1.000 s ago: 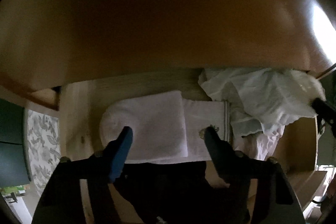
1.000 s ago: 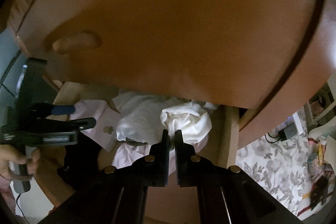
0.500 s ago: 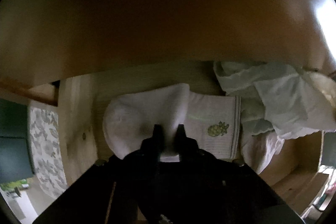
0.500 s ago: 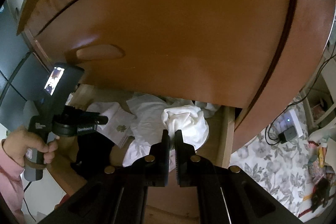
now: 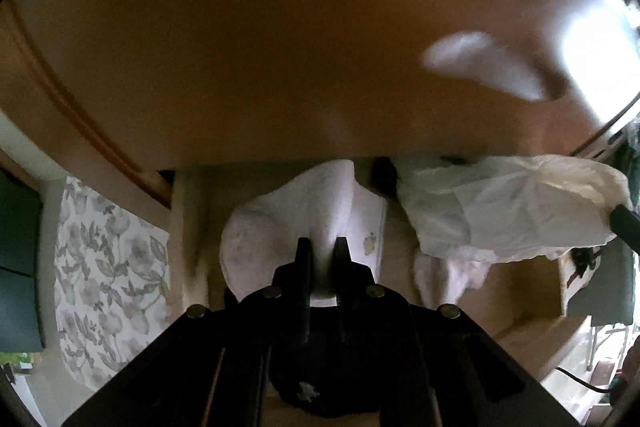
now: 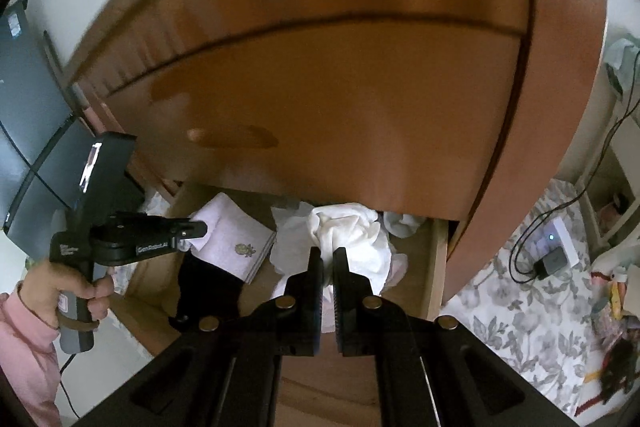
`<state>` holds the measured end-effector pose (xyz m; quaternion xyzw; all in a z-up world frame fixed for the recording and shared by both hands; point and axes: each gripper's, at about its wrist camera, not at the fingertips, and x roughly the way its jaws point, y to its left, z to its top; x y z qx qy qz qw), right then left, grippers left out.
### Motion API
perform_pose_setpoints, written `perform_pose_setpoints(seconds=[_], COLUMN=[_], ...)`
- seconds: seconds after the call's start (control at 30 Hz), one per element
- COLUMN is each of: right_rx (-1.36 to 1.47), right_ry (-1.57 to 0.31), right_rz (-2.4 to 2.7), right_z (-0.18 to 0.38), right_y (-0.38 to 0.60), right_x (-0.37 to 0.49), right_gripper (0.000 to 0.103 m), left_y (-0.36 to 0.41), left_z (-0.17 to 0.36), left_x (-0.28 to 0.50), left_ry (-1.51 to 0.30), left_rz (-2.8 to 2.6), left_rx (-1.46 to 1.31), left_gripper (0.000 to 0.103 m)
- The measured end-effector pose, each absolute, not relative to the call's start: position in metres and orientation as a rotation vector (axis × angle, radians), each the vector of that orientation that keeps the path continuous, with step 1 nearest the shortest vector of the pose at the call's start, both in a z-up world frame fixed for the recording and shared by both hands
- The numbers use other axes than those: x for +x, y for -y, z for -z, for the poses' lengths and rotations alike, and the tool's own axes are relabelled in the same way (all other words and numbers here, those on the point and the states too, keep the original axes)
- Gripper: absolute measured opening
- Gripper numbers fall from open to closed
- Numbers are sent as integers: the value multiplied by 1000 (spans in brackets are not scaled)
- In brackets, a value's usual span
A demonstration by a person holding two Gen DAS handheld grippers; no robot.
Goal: Take underwear out of drawer
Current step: 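Lift the white sock and white cloth up out of the drawer with both tools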
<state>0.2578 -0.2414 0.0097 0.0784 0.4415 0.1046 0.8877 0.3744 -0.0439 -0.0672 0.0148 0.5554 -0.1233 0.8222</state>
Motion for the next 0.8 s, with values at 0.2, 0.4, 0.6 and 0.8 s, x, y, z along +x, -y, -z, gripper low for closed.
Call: perform_pose_setpoints(seconds=[0.2, 0.4, 0.6, 0.8], right_rx=[184, 194, 180, 163], right_ry=[-847, -778, -702, -626], right_rz=[-248, -259, -265, -278], right_z=[-43, -81, -122, -165], right_y=[239, 236, 232, 227], right_x=[239, 215, 186, 146], right_gripper=[5, 5, 5, 5], left_y=[29, 18, 15, 14], left_z=[26, -10, -60, -104], left_x=[338, 300, 268, 225], left_ry=[-1100, -1023, -942, -858], left_rz=[293, 311, 331, 366], left_rx=[6, -10, -11, -5], left_gripper=[10, 10, 10, 10])
